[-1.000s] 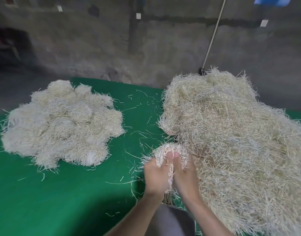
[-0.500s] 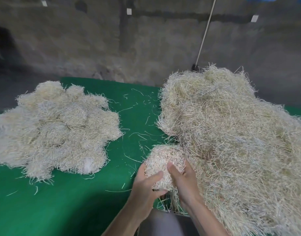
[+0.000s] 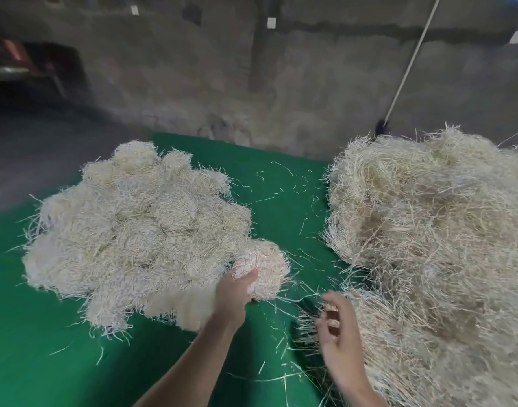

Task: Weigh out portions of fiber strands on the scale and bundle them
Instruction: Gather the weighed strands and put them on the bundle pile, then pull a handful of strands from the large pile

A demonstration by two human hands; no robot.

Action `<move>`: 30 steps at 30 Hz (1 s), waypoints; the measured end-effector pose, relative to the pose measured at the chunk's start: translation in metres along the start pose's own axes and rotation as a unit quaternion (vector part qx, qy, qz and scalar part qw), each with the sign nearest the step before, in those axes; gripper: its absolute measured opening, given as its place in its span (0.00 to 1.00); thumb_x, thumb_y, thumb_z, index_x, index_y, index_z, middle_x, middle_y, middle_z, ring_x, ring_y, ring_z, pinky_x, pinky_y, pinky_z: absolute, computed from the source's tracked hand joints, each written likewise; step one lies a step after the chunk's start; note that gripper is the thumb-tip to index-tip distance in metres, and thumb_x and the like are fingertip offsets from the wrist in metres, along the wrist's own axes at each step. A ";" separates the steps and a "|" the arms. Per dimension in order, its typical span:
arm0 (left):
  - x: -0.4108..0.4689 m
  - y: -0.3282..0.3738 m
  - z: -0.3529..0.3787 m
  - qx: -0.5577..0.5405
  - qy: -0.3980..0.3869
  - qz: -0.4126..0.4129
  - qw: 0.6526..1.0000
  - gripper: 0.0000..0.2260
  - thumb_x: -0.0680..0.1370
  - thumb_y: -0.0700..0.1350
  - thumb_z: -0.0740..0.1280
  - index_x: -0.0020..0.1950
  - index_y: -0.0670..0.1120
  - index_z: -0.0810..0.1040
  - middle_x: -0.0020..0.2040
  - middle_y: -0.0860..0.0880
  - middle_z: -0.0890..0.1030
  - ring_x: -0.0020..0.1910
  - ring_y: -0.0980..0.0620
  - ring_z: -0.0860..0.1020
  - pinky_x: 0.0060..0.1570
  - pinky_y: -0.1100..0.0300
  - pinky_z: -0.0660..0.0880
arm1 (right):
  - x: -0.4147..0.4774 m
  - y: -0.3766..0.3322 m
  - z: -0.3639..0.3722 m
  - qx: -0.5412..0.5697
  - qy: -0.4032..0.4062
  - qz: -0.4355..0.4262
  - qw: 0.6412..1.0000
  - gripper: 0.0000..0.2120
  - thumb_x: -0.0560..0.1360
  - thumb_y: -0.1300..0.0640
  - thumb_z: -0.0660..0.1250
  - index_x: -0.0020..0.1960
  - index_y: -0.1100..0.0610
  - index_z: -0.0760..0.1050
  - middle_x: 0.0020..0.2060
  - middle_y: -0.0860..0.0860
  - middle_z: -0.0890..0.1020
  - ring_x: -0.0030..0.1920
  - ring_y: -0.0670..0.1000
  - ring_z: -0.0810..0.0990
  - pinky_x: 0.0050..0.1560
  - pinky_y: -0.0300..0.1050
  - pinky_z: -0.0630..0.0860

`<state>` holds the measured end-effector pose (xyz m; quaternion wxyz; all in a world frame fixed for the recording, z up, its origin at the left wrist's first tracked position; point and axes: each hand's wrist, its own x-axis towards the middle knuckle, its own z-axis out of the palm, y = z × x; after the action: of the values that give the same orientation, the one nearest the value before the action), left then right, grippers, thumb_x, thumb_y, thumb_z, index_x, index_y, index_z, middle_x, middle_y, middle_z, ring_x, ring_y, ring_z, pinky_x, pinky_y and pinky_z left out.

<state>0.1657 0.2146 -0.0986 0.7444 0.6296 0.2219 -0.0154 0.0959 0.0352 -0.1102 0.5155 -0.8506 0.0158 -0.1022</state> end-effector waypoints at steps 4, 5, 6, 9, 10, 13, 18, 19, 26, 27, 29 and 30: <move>0.047 0.000 -0.011 0.010 0.061 0.013 0.998 0.38 0.74 0.43 0.71 0.76 0.40 0.51 0.76 0.39 0.57 0.72 0.39 0.60 0.70 0.44 0.58 | 0.005 0.045 0.009 -0.165 -0.083 0.039 0.982 0.23 0.74 0.65 0.66 0.67 0.53 0.66 0.68 0.50 0.68 0.64 0.58 0.73 0.67 0.54 0.68; 0.057 -0.001 -0.013 0.011 0.060 0.018 0.998 0.38 0.74 0.44 0.71 0.76 0.40 0.51 0.76 0.39 0.57 0.72 0.39 0.60 0.70 0.44 0.57 | 0.006 0.058 0.005 -0.190 -0.106 0.079 0.973 0.23 0.75 0.64 0.65 0.69 0.57 0.65 0.66 0.51 0.69 0.66 0.58 0.71 0.69 0.52 0.66; 0.066 -0.003 -0.015 0.013 0.058 0.020 0.998 0.38 0.74 0.44 0.71 0.76 0.40 0.52 0.76 0.39 0.57 0.72 0.39 0.60 0.70 0.44 0.57 | 0.008 0.066 0.002 -0.225 -0.135 0.116 0.958 0.23 0.77 0.61 0.63 0.70 0.58 0.62 0.67 0.52 0.68 0.68 0.56 0.69 0.70 0.47 0.63; 0.085 -0.010 -0.015 0.025 0.070 0.013 0.997 0.37 0.73 0.42 0.71 0.75 0.39 0.54 0.74 0.38 0.60 0.71 0.38 0.62 0.68 0.46 0.61 | 0.010 0.078 -0.008 -0.319 -0.192 0.177 0.911 0.24 0.79 0.55 0.58 0.73 0.56 0.57 0.71 0.50 0.62 0.71 0.50 0.62 0.72 0.42 0.57; 0.090 -0.013 -0.014 0.039 0.079 0.011 0.996 0.36 0.73 0.41 0.71 0.75 0.38 0.55 0.73 0.37 0.62 0.70 0.38 0.64 0.66 0.48 0.65 | 0.009 0.082 -0.007 -0.314 -0.192 0.168 0.915 0.24 0.77 0.58 0.61 0.72 0.57 0.60 0.71 0.50 0.64 0.71 0.51 0.63 0.73 0.46 0.57; 0.095 -0.022 -0.019 0.171 0.125 0.028 0.977 0.32 0.73 0.42 0.70 0.73 0.38 0.61 0.61 0.41 0.77 0.55 0.45 0.76 0.44 0.61 0.73 | 0.000 0.088 -0.004 -0.309 -0.173 0.133 0.926 0.27 0.73 0.63 0.66 0.71 0.57 0.65 0.70 0.53 0.65 0.71 0.56 0.64 0.72 0.53 0.59; 0.096 -0.028 -0.039 0.360 0.154 0.119 0.912 0.29 0.71 0.42 0.66 0.72 0.42 0.64 0.55 0.44 0.78 0.48 0.49 0.76 0.38 0.58 0.76 | 0.005 0.092 -0.010 -0.302 -0.168 0.128 0.930 0.26 0.73 0.58 0.69 0.69 0.53 0.67 0.68 0.50 0.67 0.69 0.53 0.65 0.70 0.54 0.60; 0.096 -0.029 -0.039 0.388 0.160 0.150 0.895 0.30 0.71 0.41 0.66 0.72 0.42 0.63 0.58 0.44 0.75 0.54 0.47 0.74 0.48 0.52 0.77 | 0.006 0.091 -0.011 -0.298 -0.167 0.123 0.932 0.25 0.73 0.58 0.69 0.69 0.53 0.67 0.68 0.49 0.67 0.68 0.52 0.66 0.70 0.52 0.61; 0.068 -0.031 -0.025 0.432 0.203 0.344 0.808 0.29 0.68 0.45 0.69 0.68 0.41 0.68 0.68 0.42 0.65 0.67 0.43 0.61 0.66 0.41 0.61 | 0.003 0.092 -0.016 -0.316 -0.195 0.109 0.922 0.28 0.74 0.53 0.67 0.71 0.48 0.63 0.71 0.47 0.64 0.71 0.51 0.64 0.71 0.49 0.59; 0.064 -0.031 -0.022 0.433 0.178 0.393 0.791 0.24 0.69 0.41 0.69 0.65 0.41 0.73 0.67 0.41 0.68 0.67 0.43 0.64 0.65 0.41 0.63 | 0.003 0.089 -0.017 -0.318 -0.206 0.110 0.919 0.28 0.74 0.52 0.67 0.71 0.48 0.63 0.70 0.46 0.64 0.70 0.51 0.65 0.70 0.50 0.62; 0.058 -0.038 -0.016 0.420 0.065 0.469 0.774 0.15 0.70 0.32 0.68 0.57 0.41 0.78 0.61 0.41 0.75 0.62 0.42 0.72 0.60 0.41 0.71 | 0.003 0.078 -0.021 -0.336 -0.196 0.080 0.918 0.26 0.72 0.52 0.69 0.69 0.50 0.67 0.64 0.46 0.71 0.64 0.50 0.72 0.65 0.49 0.71; 0.054 -0.043 -0.013 0.422 -0.012 0.487 0.765 0.15 0.71 0.29 0.67 0.55 0.40 0.79 0.59 0.41 0.78 0.59 0.42 0.76 0.58 0.44 0.74 | 0.003 0.072 -0.021 -0.357 -0.163 0.035 0.919 0.24 0.70 0.54 0.71 0.66 0.52 0.71 0.59 0.47 0.75 0.59 0.50 0.76 0.61 0.49 0.75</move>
<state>0.1977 0.2321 -0.1591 0.3138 0.9034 -0.1523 0.2493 0.1010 -0.0170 -0.1636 0.1763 -0.9820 -0.0037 0.0684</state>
